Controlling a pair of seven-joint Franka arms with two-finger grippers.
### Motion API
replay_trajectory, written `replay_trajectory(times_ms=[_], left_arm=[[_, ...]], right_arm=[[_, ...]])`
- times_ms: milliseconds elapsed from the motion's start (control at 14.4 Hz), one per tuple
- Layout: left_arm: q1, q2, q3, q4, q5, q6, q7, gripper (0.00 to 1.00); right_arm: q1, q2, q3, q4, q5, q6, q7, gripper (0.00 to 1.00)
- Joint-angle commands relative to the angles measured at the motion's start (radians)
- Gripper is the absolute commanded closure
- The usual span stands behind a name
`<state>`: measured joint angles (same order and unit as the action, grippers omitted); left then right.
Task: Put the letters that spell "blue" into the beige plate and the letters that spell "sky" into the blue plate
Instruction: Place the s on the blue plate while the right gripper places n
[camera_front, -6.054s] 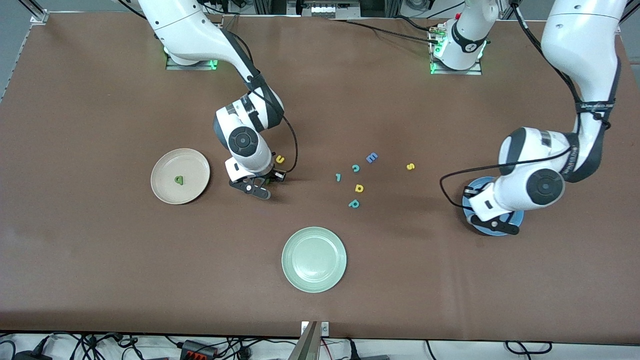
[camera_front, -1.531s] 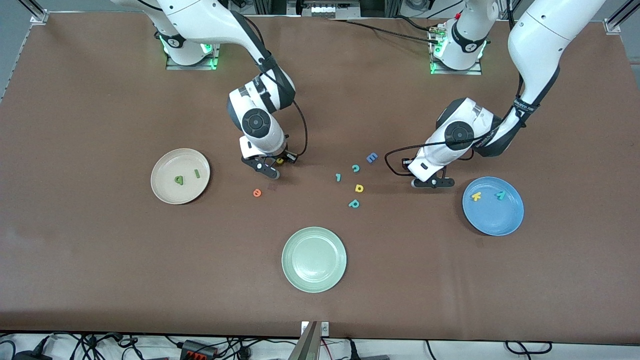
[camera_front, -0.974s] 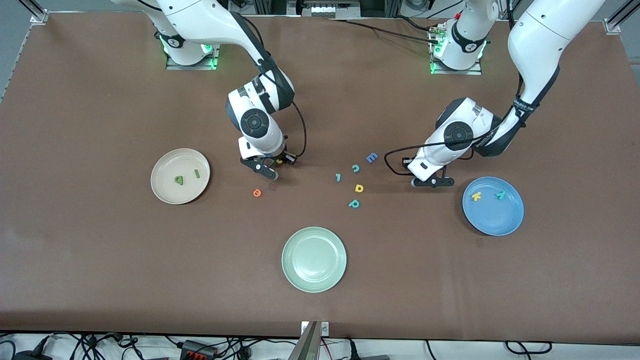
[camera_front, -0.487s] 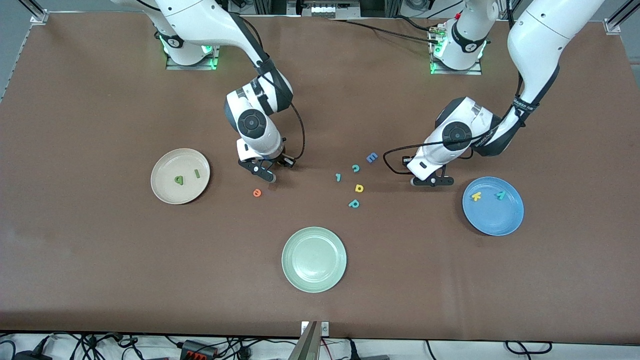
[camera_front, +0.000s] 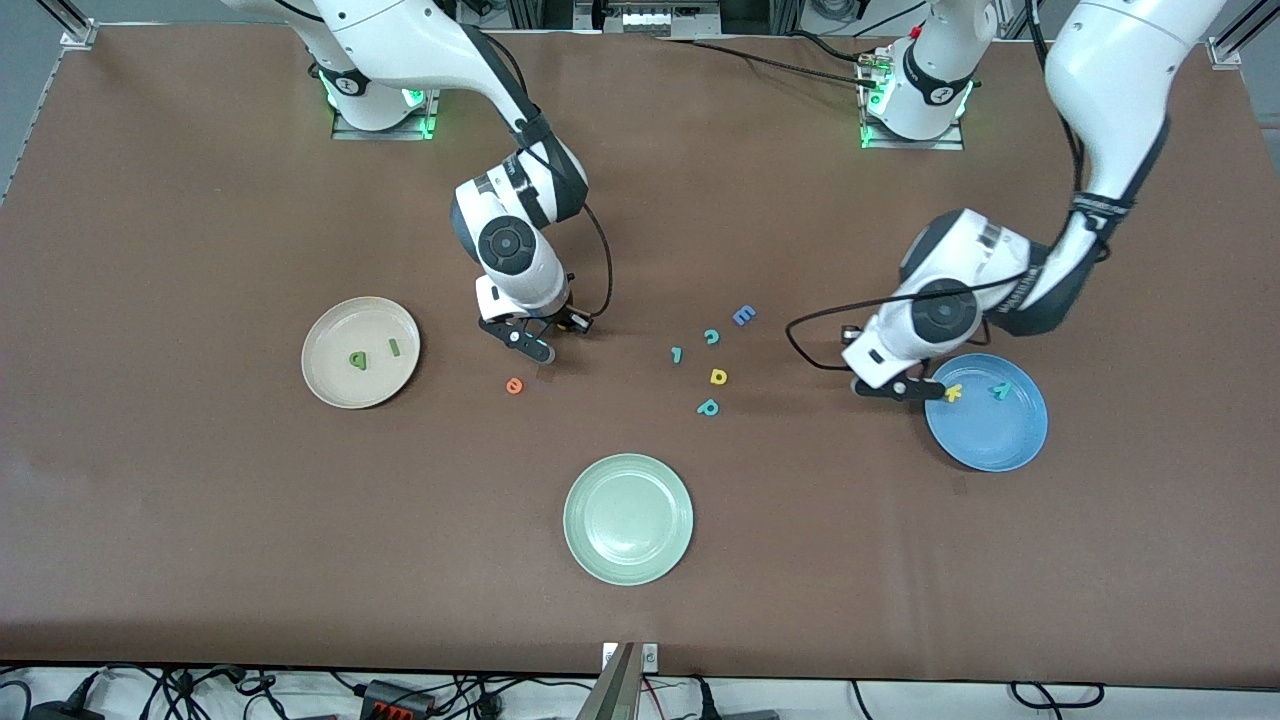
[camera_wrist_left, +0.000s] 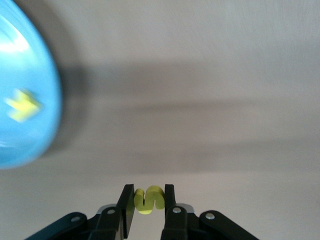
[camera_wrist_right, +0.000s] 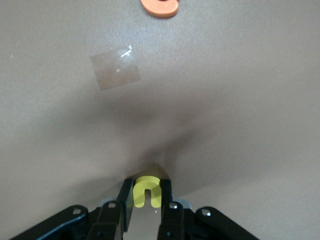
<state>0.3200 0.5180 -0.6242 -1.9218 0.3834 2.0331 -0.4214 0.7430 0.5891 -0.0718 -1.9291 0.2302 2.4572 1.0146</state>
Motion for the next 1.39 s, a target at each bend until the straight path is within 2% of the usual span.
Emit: replay_trajectory(times_ms=[0,209,278,557,626,696,765,835,1113,1322], left_arm=[[0.082,0.039,0.009,0.096,0.023,-0.053,0.229,0.92],[0.117,0.141,0.021,0.229,0.025,-0.051,0.416,0.92],[0.116,0.166,0.041,0.259,0.029,-0.051,0.462,0.91],[0.117,0.221,0.066,0.308,0.12,-0.039,0.685,0.85],[0.114,0.224,0.067,0.31,0.14,-0.039,0.69,0.74],[0.11,0.226,0.067,0.31,0.156,-0.039,0.688,0.31],[0.108,0.228,0.067,0.31,0.17,-0.039,0.69,0.0],[0.108,0.224,0.066,0.311,0.17,-0.039,0.69,0.0],[0.11,0.186,0.043,0.311,0.155,-0.06,0.678,0.0],[0.107,0.14,-0.029,0.34,0.152,-0.169,0.601,0.0]], right_arm=[[0.024,0.008,-0.009,-0.016,0.001,0.019,0.002,1.0],[0.013,-0.009,-0.012,-0.001,0.0,0.017,-0.01,1.0],[0.006,-0.021,-0.031,0.002,0.0,0.016,-0.036,1.0],[0.004,-0.074,-0.181,0.007,-0.005,-0.094,-0.291,1.0],[0.003,-0.089,-0.225,0.007,-0.005,-0.143,-0.38,1.0],[-0.004,-0.1,-0.253,0.006,-0.003,-0.199,-0.445,1.0],[-0.016,-0.104,-0.282,0.006,-0.003,-0.243,-0.523,1.0],[-0.039,-0.118,-0.304,-0.004,-0.003,-0.265,-0.603,1.0],[-0.194,-0.127,-0.306,-0.025,-0.003,-0.346,-0.861,1.0],[-0.229,-0.135,-0.306,-0.073,-0.003,-0.345,-0.948,1.0]])
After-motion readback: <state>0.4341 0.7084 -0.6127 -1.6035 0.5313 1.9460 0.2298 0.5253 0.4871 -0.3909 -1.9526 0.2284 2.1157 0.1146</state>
